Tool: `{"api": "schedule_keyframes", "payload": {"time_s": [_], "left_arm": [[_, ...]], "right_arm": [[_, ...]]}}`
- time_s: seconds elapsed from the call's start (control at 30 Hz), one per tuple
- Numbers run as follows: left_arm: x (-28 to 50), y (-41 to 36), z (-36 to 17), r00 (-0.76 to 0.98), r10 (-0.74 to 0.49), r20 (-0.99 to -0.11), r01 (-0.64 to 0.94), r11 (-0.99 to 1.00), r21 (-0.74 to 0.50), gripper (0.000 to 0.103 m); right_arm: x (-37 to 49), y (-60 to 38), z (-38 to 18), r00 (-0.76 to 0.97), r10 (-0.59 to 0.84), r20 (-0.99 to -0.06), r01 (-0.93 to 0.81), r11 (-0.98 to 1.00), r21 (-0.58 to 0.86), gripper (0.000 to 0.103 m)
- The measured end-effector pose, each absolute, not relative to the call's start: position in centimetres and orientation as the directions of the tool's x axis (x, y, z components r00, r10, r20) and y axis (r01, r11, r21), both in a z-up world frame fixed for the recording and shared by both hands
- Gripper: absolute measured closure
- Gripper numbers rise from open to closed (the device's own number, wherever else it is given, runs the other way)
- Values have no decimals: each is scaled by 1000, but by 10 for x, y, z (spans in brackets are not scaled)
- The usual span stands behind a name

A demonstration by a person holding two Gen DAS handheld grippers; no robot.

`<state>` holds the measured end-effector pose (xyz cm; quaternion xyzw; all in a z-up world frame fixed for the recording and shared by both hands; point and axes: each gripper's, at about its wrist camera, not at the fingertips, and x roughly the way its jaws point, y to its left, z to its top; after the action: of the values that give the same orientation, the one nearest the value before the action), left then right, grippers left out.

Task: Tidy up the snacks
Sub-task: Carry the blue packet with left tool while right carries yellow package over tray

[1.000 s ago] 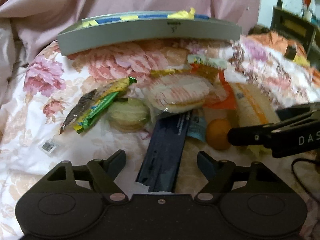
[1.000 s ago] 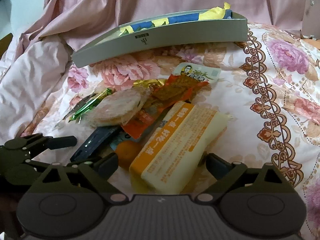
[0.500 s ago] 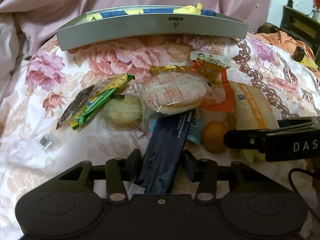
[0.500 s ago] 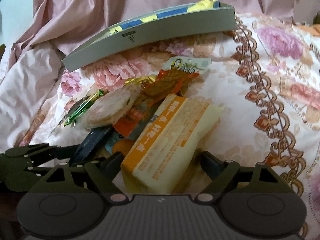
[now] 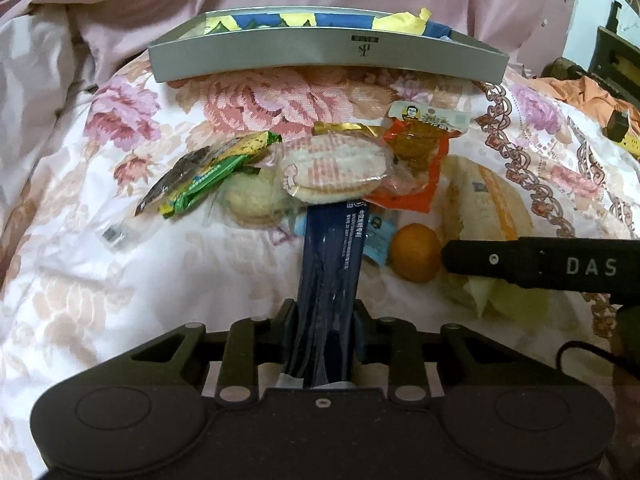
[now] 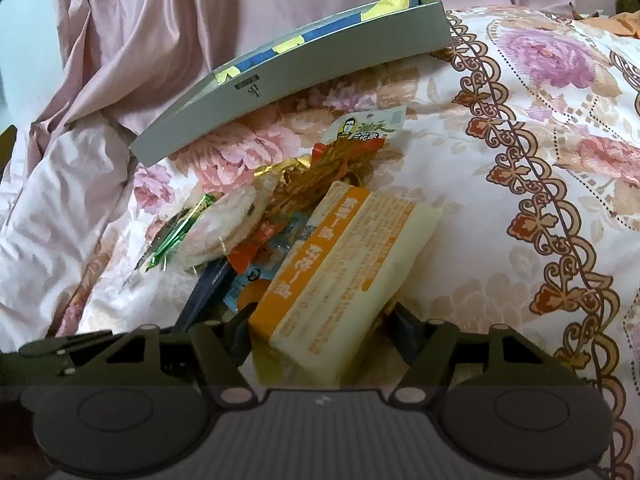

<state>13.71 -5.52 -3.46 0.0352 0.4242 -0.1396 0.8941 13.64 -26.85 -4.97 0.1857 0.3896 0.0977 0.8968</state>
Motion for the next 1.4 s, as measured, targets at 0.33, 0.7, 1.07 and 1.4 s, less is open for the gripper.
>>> {"api": "schedule_keyframes", "payload": {"time_s": [0.33, 0.7, 1.07, 1.4], "left_arm": [[109, -59, -21, 578, -238, -780, 285, 955, -80, 75], [85, -58, -8, 614, -251, -748, 278, 956, -93, 75], [74, -55, 11, 725, -248, -643, 207, 968, -141, 75], [77, -57, 29, 778, -259, -572, 196, 966, -170, 75]], "right_arm": [[118, -268, -43, 695, 339, -634, -77, 912, 403, 37], [102, -272, -28, 741, 359, -568, -131, 906, 402, 40], [92, -281, -18, 781, 390, -488, -154, 878, 454, 42], [82, -289, -5, 825, 414, -385, -200, 851, 486, 42]]}}
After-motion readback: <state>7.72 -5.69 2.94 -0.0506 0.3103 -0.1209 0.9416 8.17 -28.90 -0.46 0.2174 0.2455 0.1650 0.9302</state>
